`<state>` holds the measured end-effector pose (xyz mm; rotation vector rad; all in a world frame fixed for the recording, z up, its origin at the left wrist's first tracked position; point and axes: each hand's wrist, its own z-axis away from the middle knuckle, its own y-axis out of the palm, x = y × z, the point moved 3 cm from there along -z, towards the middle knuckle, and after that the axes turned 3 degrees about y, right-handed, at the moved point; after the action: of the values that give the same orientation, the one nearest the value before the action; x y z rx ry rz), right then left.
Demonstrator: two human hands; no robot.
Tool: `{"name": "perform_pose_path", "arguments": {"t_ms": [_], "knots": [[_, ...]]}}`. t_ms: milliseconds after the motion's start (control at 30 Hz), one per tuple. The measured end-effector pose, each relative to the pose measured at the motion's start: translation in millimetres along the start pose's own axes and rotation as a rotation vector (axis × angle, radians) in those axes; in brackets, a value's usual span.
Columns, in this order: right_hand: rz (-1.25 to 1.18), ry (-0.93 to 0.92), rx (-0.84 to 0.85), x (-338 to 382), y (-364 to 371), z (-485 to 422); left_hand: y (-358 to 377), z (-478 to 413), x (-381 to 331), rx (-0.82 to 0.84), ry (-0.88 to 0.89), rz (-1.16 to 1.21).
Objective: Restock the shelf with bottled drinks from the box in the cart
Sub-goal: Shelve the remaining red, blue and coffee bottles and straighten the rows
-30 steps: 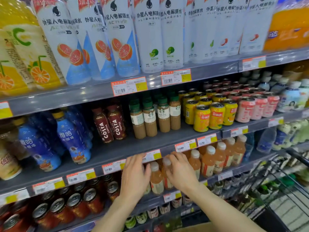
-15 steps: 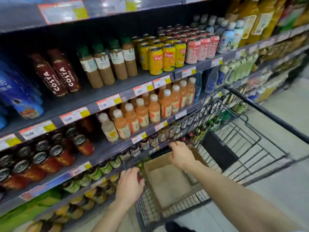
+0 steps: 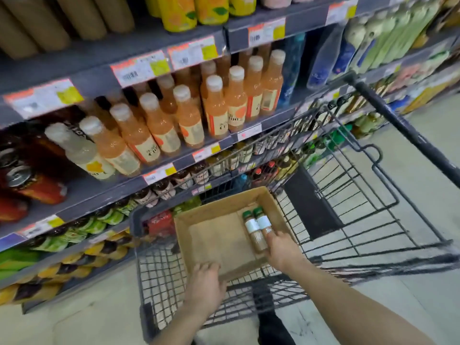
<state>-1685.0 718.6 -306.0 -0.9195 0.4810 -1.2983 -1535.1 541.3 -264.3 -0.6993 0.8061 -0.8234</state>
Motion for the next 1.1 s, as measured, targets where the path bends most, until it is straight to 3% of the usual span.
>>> {"name": "perform_pose_path", "arguments": {"t_ms": [267, 467, 633, 900, 1100], "knots": [[0.096, 0.048, 0.145, -36, 60, -113, 81, -119, -37, 0.159, -0.027, -0.059], [-0.015, 0.164, 0.145, -47, 94, -164, 123, -180, -43, 0.198, -0.243, 0.144], [-0.088, 0.22, 0.067, -47, 116, -177, 139, -208, -46, 0.196, -0.413, 0.306], [-0.293, 0.38, 0.229, -41, 140, -183, 154, -226, -35, 0.169, -0.512, 0.421], [-0.317, 0.364, 0.22, -37, 126, -173, 145, -218, -28, 0.137, -0.543, 0.459]]}}
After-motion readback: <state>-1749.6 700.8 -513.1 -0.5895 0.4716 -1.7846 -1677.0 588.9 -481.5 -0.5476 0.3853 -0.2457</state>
